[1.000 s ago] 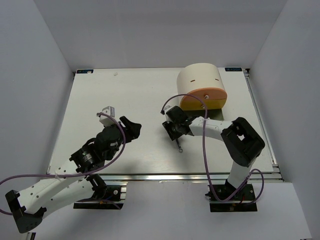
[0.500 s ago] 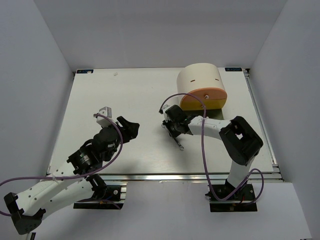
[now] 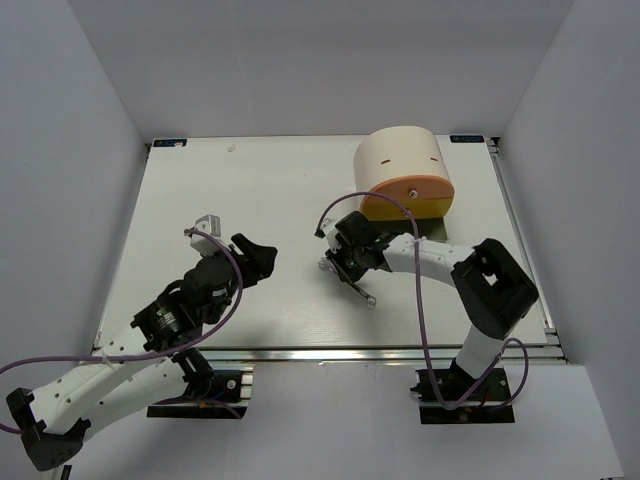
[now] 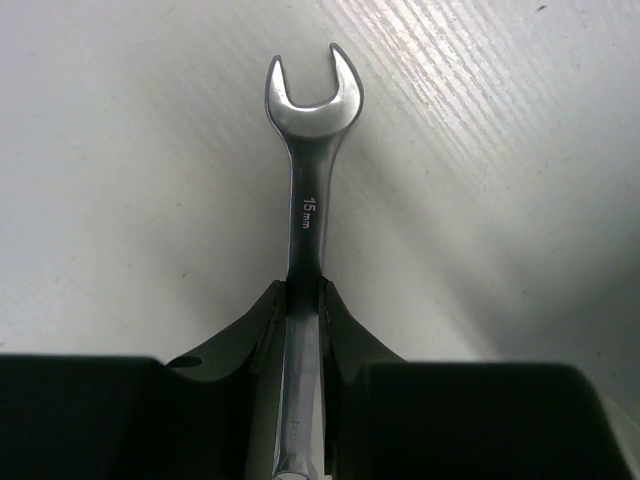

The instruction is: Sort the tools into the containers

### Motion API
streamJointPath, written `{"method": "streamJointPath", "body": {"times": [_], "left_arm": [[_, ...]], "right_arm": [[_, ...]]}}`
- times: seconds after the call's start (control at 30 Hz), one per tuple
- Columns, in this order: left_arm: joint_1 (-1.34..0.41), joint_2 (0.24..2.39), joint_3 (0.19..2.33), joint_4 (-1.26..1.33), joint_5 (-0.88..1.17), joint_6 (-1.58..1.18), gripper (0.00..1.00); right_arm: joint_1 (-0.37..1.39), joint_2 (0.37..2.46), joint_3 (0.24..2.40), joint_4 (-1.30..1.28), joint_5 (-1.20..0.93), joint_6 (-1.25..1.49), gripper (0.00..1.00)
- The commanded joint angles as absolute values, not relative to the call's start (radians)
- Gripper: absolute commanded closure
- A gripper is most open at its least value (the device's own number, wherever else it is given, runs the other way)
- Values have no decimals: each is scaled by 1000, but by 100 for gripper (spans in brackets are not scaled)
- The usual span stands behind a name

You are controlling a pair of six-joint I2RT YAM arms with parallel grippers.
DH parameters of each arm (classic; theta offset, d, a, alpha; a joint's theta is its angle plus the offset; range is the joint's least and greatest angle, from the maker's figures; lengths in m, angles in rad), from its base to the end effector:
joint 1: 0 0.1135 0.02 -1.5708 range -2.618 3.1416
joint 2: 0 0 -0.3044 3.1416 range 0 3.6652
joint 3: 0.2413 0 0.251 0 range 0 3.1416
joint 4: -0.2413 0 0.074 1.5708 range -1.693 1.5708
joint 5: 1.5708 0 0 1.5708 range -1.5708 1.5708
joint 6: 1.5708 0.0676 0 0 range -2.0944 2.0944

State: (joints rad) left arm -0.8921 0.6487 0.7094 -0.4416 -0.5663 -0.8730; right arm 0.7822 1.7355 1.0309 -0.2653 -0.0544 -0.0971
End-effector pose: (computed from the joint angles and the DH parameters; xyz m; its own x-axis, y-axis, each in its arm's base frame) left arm 0.1153 -0.0852 0.3233 -0.4137 -0.5171 -0.7493 0.0423 0.8112 -0.5832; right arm 0.2630 0.2665 0.1849 -0.5120 -0.6452 -0.5671 -0.7789 0.6271 -0.0102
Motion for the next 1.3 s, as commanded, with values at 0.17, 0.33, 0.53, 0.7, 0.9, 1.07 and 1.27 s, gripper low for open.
{"method": "streamJointPath", "body": {"times": [0.17, 0.33, 0.53, 0.7, 0.9, 1.07, 1.27], "left_arm": [[-891, 641, 703, -448, -575, -876, 31], [-893, 646, 703, -442, -574, -874, 31], [-891, 649, 696, -427, -574, -870, 31], [-891, 655, 693, -410, -572, -856, 30], [-891, 658, 680, -379, -565, -845, 30], [-891, 660, 669, -361, -558, -841, 30], [-891, 655, 652, -339, -552, -835, 30]], "right_arm": [[790, 1646, 1078, -295, -132, -140, 100], [790, 1632, 1086, -302, -149, -143, 100], [790, 1551, 1129, -365, -204, -198, 100], [790, 1447, 1135, -417, -273, -322, 100], [782, 1307, 1117, -503, -272, -517, 100], [686, 1227, 1074, -549, -285, -748, 100], [468, 1272, 1146, -681, -379, -1125, 100]]}}
